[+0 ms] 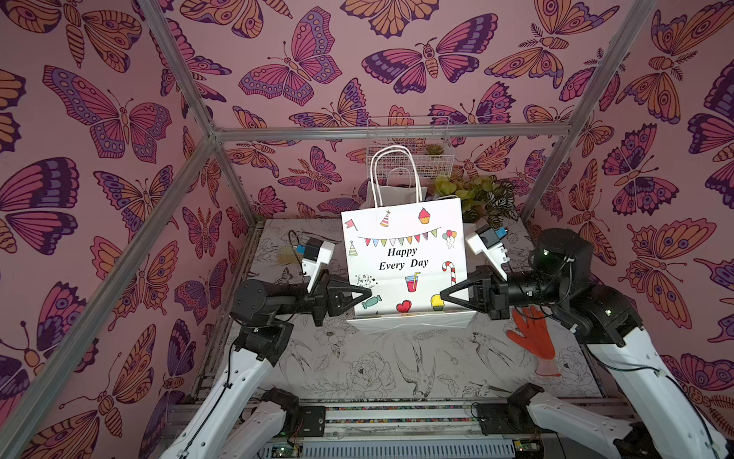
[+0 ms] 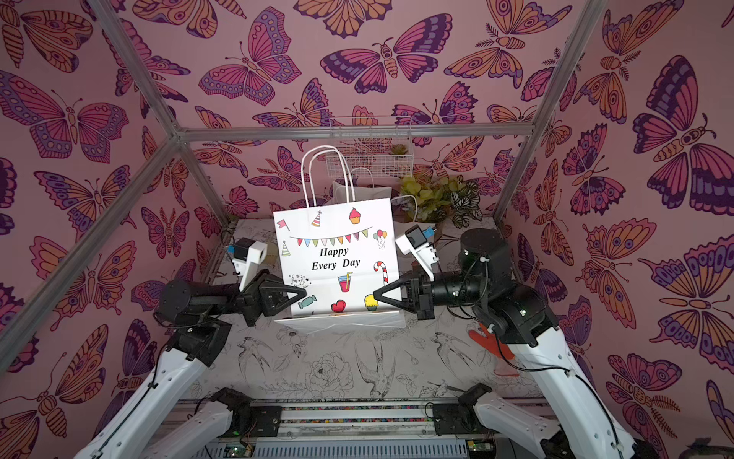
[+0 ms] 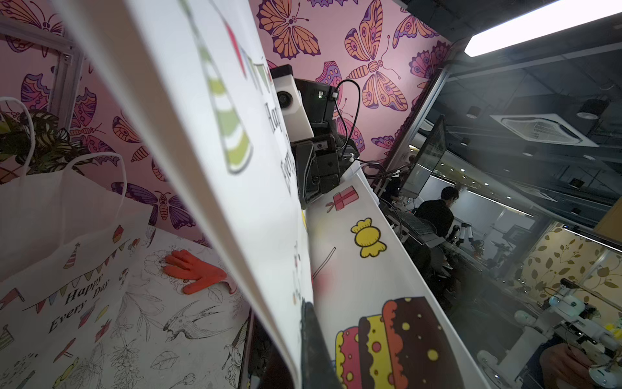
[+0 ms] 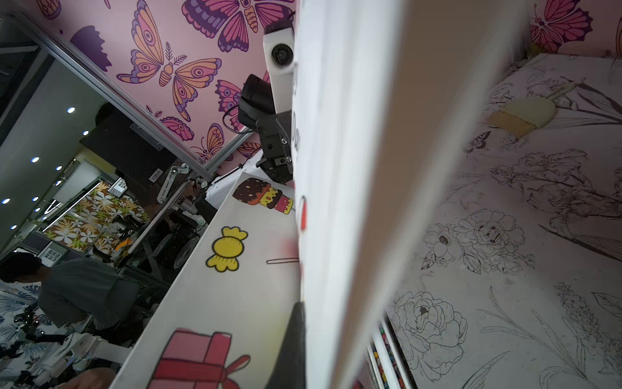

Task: Put away the paper bag
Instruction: Press the paper bag.

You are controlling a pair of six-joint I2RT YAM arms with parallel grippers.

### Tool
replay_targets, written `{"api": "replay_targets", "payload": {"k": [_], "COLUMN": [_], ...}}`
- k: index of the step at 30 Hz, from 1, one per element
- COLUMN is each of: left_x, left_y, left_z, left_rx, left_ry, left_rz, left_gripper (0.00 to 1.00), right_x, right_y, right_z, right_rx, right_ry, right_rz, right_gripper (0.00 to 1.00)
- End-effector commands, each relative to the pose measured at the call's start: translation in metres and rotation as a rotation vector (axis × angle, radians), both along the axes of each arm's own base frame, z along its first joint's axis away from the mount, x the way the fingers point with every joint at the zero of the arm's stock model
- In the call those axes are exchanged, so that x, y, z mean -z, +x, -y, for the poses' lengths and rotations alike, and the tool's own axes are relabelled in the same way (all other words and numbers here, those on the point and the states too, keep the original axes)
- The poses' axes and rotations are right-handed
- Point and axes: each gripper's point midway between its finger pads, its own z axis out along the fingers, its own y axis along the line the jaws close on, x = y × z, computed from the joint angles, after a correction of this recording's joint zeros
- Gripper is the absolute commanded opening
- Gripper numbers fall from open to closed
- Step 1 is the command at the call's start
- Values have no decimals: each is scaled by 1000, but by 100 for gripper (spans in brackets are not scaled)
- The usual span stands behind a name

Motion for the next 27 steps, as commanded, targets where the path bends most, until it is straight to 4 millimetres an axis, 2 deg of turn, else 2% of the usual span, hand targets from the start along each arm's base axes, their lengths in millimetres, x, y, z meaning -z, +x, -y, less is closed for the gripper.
{"api": "replay_targets", "payload": {"k": [1, 3, 6, 17, 20, 23, 24, 27], "left_x": [3, 8, 13, 19, 20, 20, 20, 20], "left_y": [3, 2, -3, -14, -13, -12, -12, -13], "left_z": [0, 1, 3, 5, 7, 11, 11, 12], "left_rx": [-12, 16, 55, 94, 99, 114, 119, 121], "left_ry": [-4, 14, 34, 45, 45, 48, 49, 47], "left_rz": [5, -8, -9, 20, 21, 16, 14, 22], "left_gripper": [19, 36, 47, 49, 48, 43, 40, 19], "right_x": [4, -2, -12, -27, -34, -36, -36, -34], "right_y": [-2, -2, -1, 14, 12, 9, 9, 9], "right_z": [2, 3, 5, -2, 0, 3, 4, 5], "right_rx": [14, 23, 42, 57, 68, 83, 89, 93], "right_ry": [-28, -21, -5, 28, 38, 42, 43, 45], "right_rz": [19, 40, 72, 102, 123, 134, 136, 129], "right_gripper": [0, 0, 0, 0, 0, 0, 0, 0]}}
